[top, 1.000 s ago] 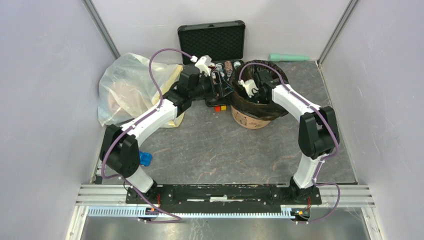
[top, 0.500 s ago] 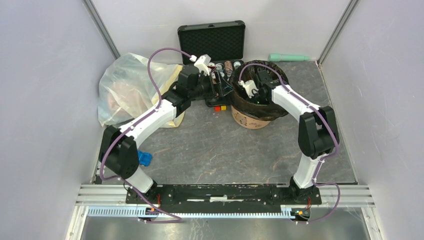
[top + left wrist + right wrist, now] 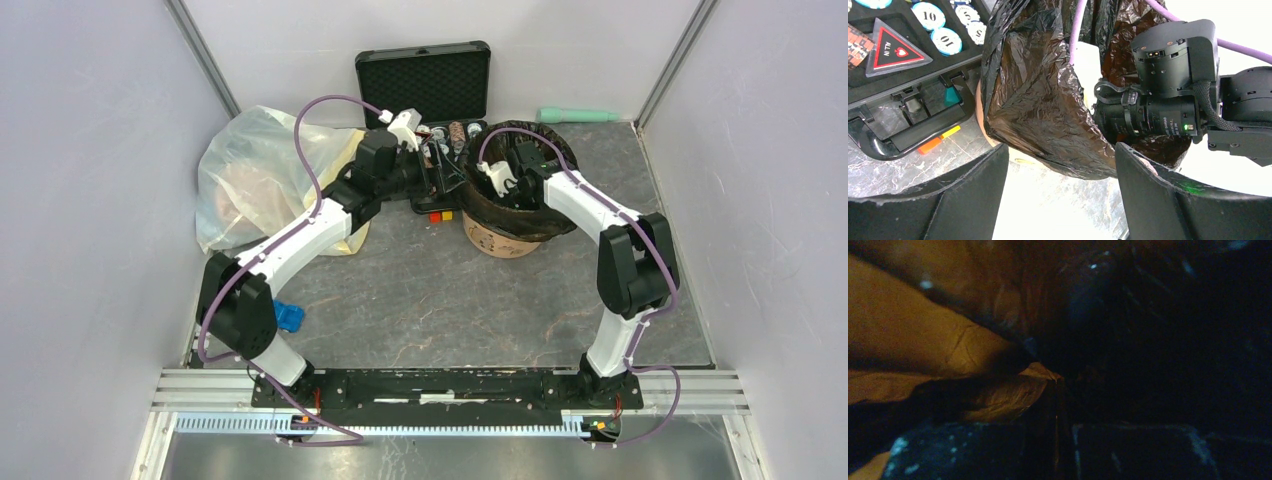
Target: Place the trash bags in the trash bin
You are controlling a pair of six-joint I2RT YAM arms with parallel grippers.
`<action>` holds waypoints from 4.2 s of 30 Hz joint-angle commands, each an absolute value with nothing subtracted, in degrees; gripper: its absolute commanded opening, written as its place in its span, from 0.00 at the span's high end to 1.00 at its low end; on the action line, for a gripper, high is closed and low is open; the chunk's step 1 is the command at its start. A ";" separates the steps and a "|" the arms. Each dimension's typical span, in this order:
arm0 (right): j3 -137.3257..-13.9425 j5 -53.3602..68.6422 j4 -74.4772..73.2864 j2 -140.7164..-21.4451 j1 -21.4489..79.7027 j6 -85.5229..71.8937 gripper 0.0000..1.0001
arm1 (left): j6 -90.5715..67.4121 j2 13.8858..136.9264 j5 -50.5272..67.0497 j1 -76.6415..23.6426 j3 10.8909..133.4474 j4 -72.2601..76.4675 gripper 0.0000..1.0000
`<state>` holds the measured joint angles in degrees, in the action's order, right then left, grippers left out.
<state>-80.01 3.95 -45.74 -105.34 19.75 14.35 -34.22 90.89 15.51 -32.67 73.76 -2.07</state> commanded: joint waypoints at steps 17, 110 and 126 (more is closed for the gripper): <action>-93.51 4.55 -53.22 -110.82 19.51 15.37 1.00 | -32.56 93.07 16.48 -33.05 79.47 -2.44 0.16; -81.28 9.69 -47.10 -71.95 32.22 16.37 0.02 | -26.29 56.75 5.21 -34.51 56.00 -13.40 0.14; -84.61 3.65 -45.59 -83.88 34.04 18.66 0.44 | -23.91 44.85 0.17 -34.45 49.58 -20.52 0.13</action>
<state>-82.13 4.56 -47.62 -83.55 33.76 18.06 -27.14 46.48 1.96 -34.26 50.22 -18.92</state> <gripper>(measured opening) 0.640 0.863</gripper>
